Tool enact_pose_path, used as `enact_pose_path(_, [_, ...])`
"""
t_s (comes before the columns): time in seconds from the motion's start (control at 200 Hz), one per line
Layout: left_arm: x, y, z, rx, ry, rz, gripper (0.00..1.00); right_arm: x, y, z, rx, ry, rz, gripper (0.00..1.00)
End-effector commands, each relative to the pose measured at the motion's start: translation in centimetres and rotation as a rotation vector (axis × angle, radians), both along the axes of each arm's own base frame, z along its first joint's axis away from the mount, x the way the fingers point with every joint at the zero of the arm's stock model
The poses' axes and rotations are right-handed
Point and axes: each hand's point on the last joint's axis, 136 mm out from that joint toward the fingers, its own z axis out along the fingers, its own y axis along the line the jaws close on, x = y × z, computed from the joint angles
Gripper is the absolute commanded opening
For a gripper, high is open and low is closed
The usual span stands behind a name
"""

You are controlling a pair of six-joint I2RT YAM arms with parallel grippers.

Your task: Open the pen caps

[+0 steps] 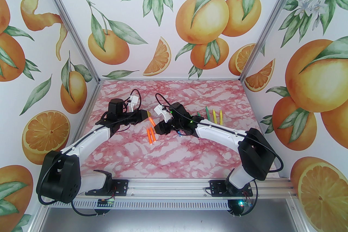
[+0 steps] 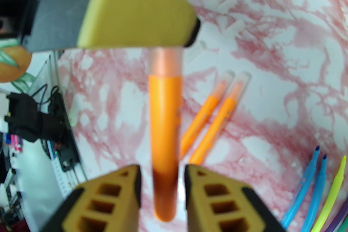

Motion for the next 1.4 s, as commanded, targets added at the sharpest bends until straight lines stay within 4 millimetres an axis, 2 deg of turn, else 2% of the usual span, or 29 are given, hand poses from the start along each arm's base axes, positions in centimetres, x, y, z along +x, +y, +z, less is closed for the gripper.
enact_pose_path(0.0, [0.4,-0.3,1.4,-0.005,-0.048,-0.016,0.00,-0.1,0.4,0.9,0.027,-0.019,0.028,0.36])
enact_pose_path(0.535, [0.0,-0.2,2.0,0.004,-0.063,-0.025,0.00,0.2,1.4,-0.1,0.033,0.016,0.042,0.37])
enact_pose_path(0.821, [0.4,0.1,1.1,0.030,-0.058,-0.010,0.00,0.0,1.1,-0.3,0.021,0.021,0.042,0.18])
enact_pose_path(0.966, [0.9,0.3,1.5,0.033,-0.070,0.009,0.00,-0.3,0.8,-0.8,0.003,0.027,0.046,0.09])
enact_pose_path(1.236, [2.9,2.7,1.9,0.055,-0.078,0.094,0.00,-1.4,-1.1,-3.2,-0.110,0.028,0.053,0.00])
enact_pose_path(1.396, [3.5,4.1,2.1,0.091,-0.078,0.136,0.00,-2.0,-2.1,-4.1,-0.152,0.024,0.049,0.00])
